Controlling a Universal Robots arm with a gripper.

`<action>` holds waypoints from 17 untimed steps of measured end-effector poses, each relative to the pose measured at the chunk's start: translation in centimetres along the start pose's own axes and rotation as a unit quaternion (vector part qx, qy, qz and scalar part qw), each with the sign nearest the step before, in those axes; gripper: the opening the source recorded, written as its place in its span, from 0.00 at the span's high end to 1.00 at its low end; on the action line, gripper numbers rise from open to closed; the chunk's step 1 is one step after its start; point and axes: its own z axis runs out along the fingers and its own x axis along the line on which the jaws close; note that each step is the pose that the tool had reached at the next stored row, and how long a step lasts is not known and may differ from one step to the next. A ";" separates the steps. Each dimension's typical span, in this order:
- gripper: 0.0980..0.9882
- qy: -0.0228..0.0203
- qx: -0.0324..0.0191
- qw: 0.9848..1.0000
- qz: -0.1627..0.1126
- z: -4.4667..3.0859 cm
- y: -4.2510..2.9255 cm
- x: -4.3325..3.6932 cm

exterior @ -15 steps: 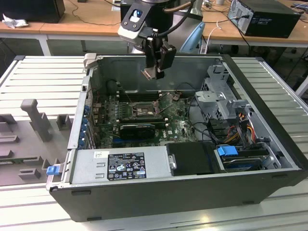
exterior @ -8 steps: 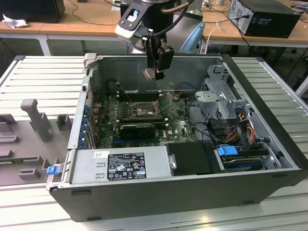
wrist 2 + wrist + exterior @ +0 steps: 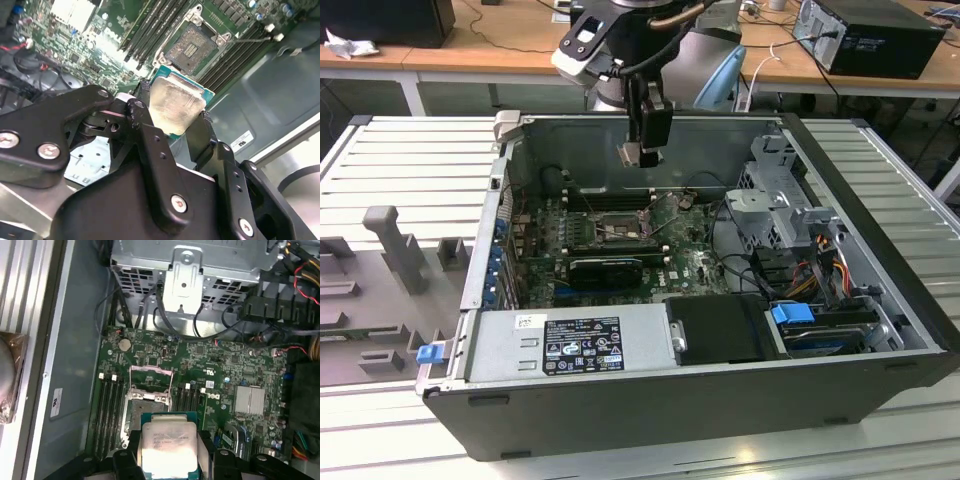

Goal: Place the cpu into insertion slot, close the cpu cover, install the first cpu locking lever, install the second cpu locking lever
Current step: 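Place the cpu into insertion slot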

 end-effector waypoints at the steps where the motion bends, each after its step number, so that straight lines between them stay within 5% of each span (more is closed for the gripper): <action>1: 0.52 -0.001 0.000 1.000 0.005 -0.01 0.00 0.00; 12: 0.52 -0.003 -0.001 1.000 0.009 1.23 -0.12 -0.03; 17: 0.52 -0.008 -0.004 1.000 0.010 1.98 -0.19 -0.05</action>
